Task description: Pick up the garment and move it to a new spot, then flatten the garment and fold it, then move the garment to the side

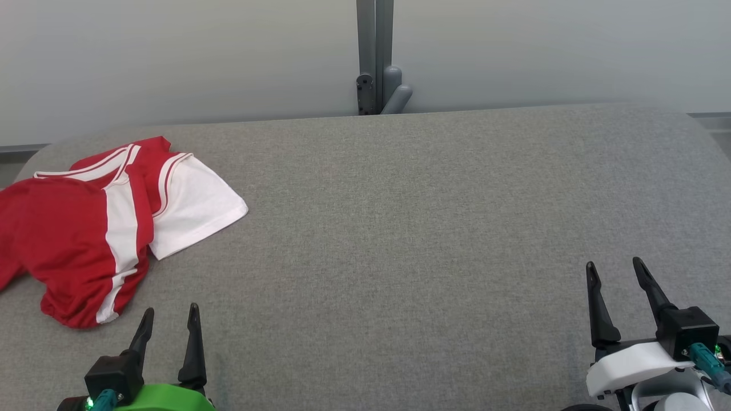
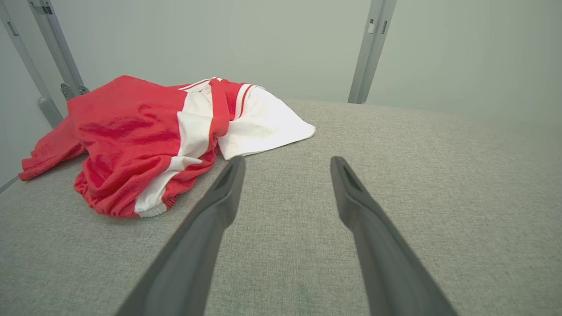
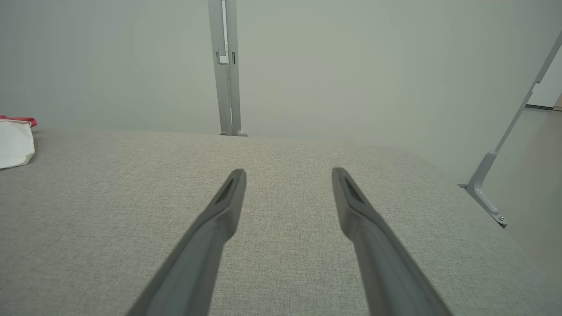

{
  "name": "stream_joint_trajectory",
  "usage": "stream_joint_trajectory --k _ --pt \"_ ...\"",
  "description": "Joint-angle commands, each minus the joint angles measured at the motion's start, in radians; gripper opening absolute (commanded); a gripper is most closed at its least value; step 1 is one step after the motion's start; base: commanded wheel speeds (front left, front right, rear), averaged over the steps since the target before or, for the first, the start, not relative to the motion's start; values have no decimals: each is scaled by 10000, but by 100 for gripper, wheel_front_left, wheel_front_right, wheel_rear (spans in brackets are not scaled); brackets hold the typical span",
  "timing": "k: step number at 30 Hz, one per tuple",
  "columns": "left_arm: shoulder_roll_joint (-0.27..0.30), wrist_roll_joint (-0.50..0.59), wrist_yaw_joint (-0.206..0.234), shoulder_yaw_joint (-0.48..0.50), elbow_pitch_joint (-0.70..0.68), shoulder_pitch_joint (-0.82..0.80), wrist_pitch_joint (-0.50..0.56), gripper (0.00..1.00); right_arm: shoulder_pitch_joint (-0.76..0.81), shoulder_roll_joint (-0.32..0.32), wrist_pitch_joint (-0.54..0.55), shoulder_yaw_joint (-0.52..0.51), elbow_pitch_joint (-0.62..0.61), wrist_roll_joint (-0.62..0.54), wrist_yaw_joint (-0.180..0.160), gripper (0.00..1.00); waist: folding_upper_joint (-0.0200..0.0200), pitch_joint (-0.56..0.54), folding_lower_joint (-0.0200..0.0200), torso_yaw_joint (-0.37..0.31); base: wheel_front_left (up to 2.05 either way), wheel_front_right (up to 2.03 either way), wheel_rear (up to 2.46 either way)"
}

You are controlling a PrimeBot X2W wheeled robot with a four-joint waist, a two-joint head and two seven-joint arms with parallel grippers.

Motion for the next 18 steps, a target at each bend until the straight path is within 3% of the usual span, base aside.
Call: stream_joint_trajectory --k 1,7,18 --pt "-20 192 -46 9 12 64 -91 100 154 13 -89 -16 1 -189 0 100 108 -11 0 -6 0 0 0" --pt "-15 516 -50 -61 -45 79 -203 100 145 32 -194 -83 11 -494 0 100 113 -18 0 -5 0 0 0" --pt "-17 426 -50 -81 -69 57 -181 100 68 89 -175 -322 88 60 1 100 114 -12 0 1 0 0 0"
